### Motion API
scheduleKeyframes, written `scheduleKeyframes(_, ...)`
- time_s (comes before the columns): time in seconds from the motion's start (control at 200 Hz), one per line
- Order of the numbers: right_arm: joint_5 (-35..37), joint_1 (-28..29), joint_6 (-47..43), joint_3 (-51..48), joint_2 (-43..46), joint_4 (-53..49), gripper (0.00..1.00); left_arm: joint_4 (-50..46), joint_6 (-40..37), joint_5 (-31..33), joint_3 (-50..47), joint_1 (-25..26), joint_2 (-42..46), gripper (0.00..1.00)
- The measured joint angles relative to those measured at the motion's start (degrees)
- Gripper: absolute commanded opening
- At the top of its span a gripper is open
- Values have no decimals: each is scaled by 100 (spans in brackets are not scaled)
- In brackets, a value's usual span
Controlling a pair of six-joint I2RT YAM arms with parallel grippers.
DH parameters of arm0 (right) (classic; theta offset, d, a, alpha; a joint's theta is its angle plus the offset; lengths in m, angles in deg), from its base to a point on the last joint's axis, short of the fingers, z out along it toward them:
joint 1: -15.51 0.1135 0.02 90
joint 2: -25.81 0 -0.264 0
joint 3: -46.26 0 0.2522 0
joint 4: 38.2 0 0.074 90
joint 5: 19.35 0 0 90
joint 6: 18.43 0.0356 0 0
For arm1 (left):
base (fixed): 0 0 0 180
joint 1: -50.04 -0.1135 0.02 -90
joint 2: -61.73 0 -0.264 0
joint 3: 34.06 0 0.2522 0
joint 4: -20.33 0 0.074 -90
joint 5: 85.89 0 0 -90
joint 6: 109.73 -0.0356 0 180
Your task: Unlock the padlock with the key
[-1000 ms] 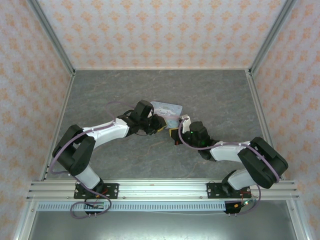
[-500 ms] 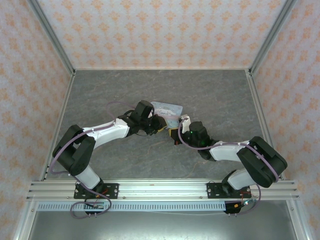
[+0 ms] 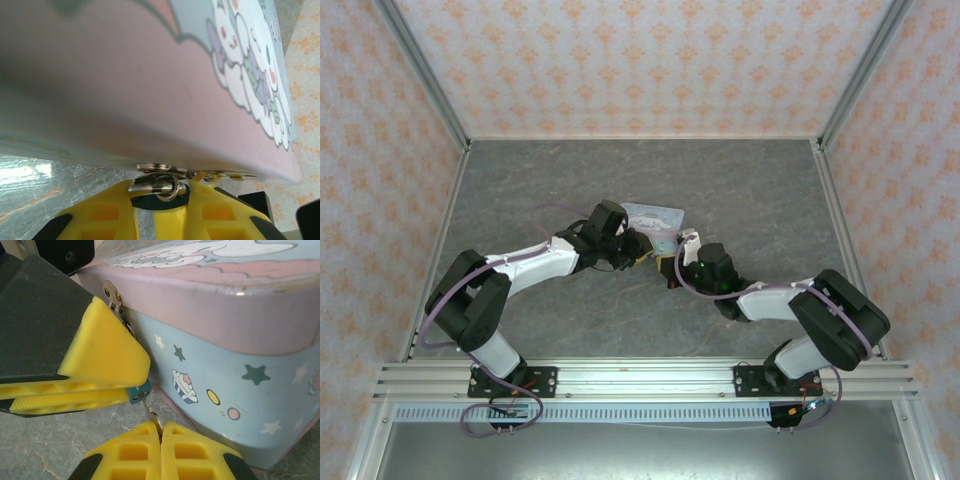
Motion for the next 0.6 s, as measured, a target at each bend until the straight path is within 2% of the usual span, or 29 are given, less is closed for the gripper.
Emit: scheduleKeyframes(0.601,-20,-7,44,208,-203,120,0,129,232,197,35,74,0,11)
